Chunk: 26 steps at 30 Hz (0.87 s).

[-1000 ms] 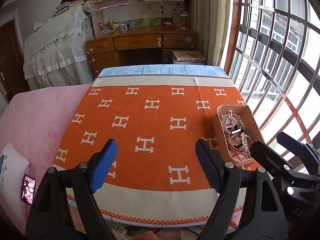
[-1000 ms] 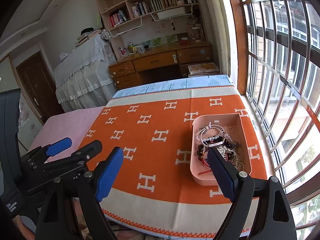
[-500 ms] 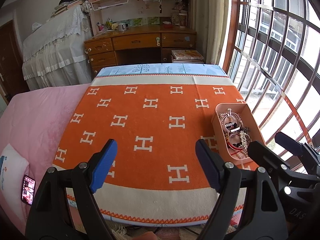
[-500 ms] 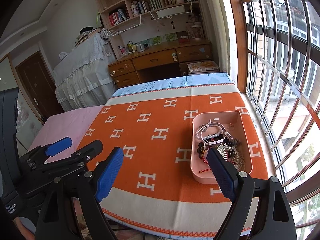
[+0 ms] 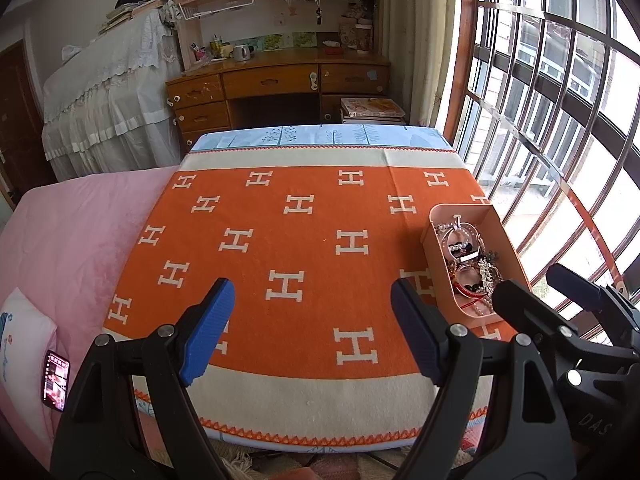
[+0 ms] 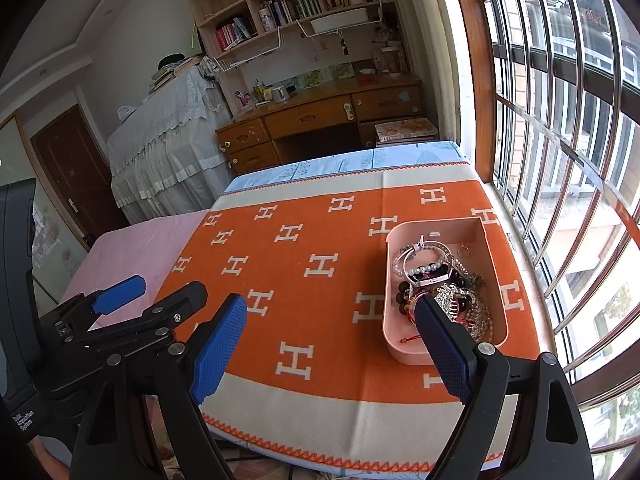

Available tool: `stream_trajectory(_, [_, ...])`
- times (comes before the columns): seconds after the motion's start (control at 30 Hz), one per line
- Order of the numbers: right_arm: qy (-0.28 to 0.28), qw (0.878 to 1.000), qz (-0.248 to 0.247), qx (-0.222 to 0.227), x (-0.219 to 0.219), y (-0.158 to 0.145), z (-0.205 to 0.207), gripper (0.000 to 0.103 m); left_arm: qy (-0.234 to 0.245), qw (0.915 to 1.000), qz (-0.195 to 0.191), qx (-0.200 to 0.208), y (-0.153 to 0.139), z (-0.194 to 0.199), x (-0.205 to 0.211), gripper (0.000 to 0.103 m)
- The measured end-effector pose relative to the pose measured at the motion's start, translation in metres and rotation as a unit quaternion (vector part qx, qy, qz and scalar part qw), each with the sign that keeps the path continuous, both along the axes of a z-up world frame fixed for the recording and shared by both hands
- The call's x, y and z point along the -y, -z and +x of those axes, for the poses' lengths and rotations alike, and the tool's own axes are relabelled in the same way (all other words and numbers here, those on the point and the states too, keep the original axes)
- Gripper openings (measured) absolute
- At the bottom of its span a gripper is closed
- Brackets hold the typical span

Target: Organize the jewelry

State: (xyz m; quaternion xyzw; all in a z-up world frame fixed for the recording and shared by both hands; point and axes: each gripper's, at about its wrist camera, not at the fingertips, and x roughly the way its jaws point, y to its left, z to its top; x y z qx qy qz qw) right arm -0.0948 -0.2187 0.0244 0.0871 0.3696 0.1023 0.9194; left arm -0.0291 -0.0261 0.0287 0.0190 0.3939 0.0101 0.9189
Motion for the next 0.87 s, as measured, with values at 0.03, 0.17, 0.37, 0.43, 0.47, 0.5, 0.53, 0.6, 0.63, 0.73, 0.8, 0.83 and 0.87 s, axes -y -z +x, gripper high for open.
stream_trajectory(0.03, [0.0,1.0,0.0,0.0,0.0,0.0,0.0,0.087,0.0,1.0,0.0,0.0,-0.001,0.0,-0.001,0.078])
stream_trajectory(0.17, [0.0,1.0,0.0,-0.002,0.0,0.001,0.001,0.087,0.0,1.0,0.0,-0.001,0.0,0.0,0.0,0.078])
stream_trajectory(0.37, [-0.002,1.0,0.004,-0.006,-0.003,0.006,0.002,0.087,0.0,1.0,-0.001,-0.002,0.005,-0.001,-0.002,0.078])
stream_trajectory(0.43, [-0.002,1.0,0.005,-0.008,-0.004,0.007,0.002,0.087,0.001,1.0,-0.002,-0.002,0.007,-0.001,-0.002,0.078])
stream_trajectory(0.47, [-0.002,1.0,0.005,-0.009,-0.005,0.008,0.002,0.087,0.0,1.0,-0.002,-0.002,0.007,-0.001,-0.002,0.078])
stream_trajectory(0.5, [-0.002,1.0,0.005,-0.009,-0.004,0.007,0.003,0.087,0.0,1.0,-0.002,-0.002,0.007,-0.001,-0.002,0.078])
stream_trajectory(0.53, [-0.002,1.0,0.005,-0.009,-0.004,0.008,0.003,0.087,0.0,1.0,-0.001,-0.002,0.007,-0.001,-0.002,0.078])
stream_trajectory(0.6, [-0.002,1.0,0.005,-0.009,-0.004,0.007,0.003,0.087,0.0,1.0,-0.002,-0.003,0.009,-0.002,-0.003,0.078])
stream_trajectory(0.63, [-0.002,1.0,0.006,-0.01,-0.005,0.008,0.004,0.087,0.0,1.0,-0.002,-0.003,0.009,-0.002,-0.003,0.078])
stream_trajectory(0.73, [-0.003,1.0,0.007,-0.013,-0.006,0.011,0.005,0.087,0.001,1.0,-0.004,-0.006,0.014,-0.004,-0.005,0.078])
stream_trajectory(0.8, [-0.003,1.0,0.007,-0.015,-0.007,0.011,0.005,0.087,0.001,0.9999,-0.007,-0.008,0.016,-0.004,-0.008,0.078])
stream_trajectory(0.83, [-0.003,1.0,0.006,-0.016,-0.008,0.012,0.005,0.087,0.002,0.9999,-0.01,-0.01,0.016,-0.003,-0.01,0.078])
stream_trajectory(0.87, [-0.004,1.0,0.006,-0.017,-0.008,0.012,0.006,0.087,0.003,0.9999,-0.012,-0.012,0.018,-0.004,-0.01,0.078])
